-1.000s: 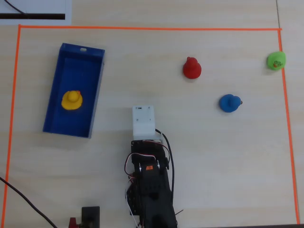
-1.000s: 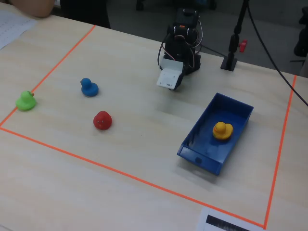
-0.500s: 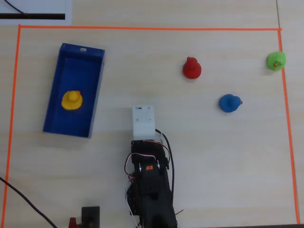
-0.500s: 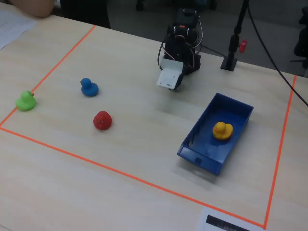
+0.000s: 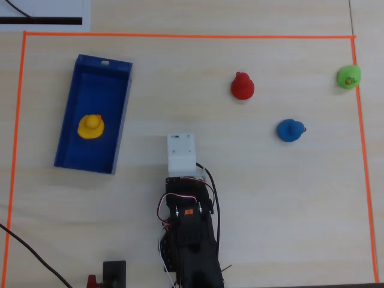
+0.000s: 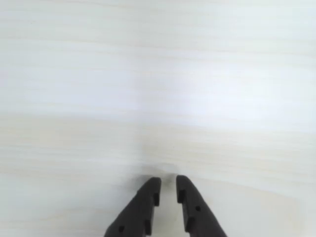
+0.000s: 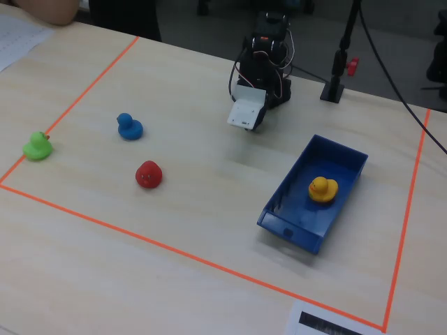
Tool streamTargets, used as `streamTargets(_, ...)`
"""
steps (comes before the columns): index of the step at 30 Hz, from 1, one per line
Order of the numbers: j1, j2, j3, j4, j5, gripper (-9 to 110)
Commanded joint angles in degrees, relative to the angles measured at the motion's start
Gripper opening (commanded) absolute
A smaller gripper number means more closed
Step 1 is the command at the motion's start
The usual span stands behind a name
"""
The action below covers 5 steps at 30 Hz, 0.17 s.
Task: Grasp yellow duck and put it into box.
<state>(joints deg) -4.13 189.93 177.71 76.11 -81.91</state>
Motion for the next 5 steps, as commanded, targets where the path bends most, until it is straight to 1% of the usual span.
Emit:
streamTargets(1, 0.2, -0.2, -0.2, 0.3, 0.3, 0)
streamTargets(5, 0.2, -0.2, -0.2, 0.3, 0.3, 0)
